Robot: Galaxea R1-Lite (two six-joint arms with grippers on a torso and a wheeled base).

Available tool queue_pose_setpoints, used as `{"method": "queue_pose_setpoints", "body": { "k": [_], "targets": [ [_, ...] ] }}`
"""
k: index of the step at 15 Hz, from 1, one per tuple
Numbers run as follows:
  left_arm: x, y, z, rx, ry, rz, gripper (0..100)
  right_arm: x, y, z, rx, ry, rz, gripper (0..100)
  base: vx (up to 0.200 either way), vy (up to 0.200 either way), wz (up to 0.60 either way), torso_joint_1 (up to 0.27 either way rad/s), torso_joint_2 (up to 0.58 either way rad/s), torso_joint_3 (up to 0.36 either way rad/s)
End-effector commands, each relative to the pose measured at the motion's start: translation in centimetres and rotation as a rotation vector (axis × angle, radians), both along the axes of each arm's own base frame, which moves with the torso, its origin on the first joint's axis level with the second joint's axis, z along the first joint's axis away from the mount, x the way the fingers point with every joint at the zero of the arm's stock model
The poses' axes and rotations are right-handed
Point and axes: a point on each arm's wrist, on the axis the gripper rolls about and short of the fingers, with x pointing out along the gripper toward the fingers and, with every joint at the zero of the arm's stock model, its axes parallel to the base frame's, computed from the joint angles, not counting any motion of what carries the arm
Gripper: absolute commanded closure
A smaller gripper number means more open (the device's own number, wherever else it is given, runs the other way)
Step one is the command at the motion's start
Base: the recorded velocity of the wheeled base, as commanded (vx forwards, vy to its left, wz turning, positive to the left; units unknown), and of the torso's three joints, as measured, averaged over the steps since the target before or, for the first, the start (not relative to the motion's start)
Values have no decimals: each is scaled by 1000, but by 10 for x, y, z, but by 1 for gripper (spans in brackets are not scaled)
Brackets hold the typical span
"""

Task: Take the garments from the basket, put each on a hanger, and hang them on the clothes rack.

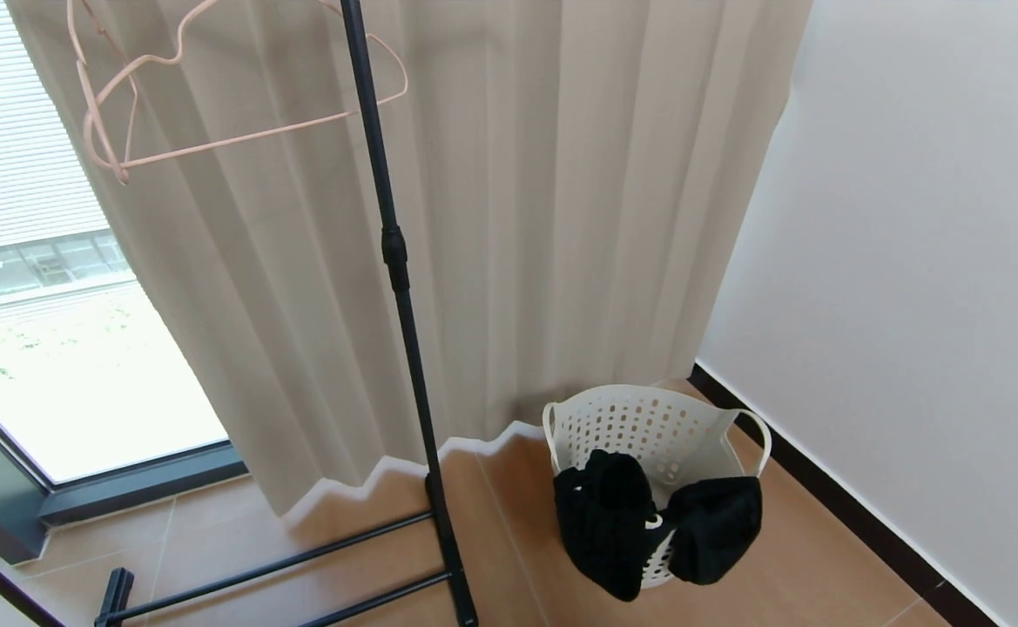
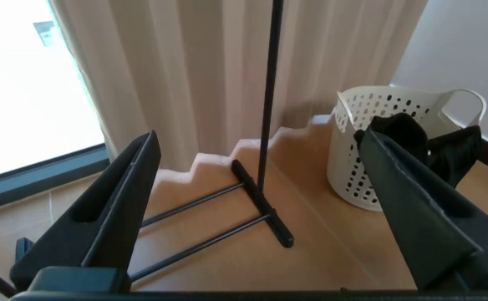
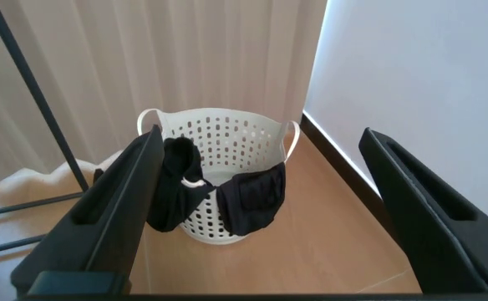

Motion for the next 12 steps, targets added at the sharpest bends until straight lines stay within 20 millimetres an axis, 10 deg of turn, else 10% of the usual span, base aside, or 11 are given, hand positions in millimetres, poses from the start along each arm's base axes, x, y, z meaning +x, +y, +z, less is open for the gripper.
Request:
{"method": "queue_pose_setpoints", "body": {
  "k": [1,12],
  "targets": [
    [0,0,0,1,0,0,0,0,0,0,-1,-1,-1,0,0,0,0,0,0,0],
    [0,0,0,1,0,0,0,0,0,0,-1,-1,-1,0,0,0,0,0,0,0]
  ]
}}
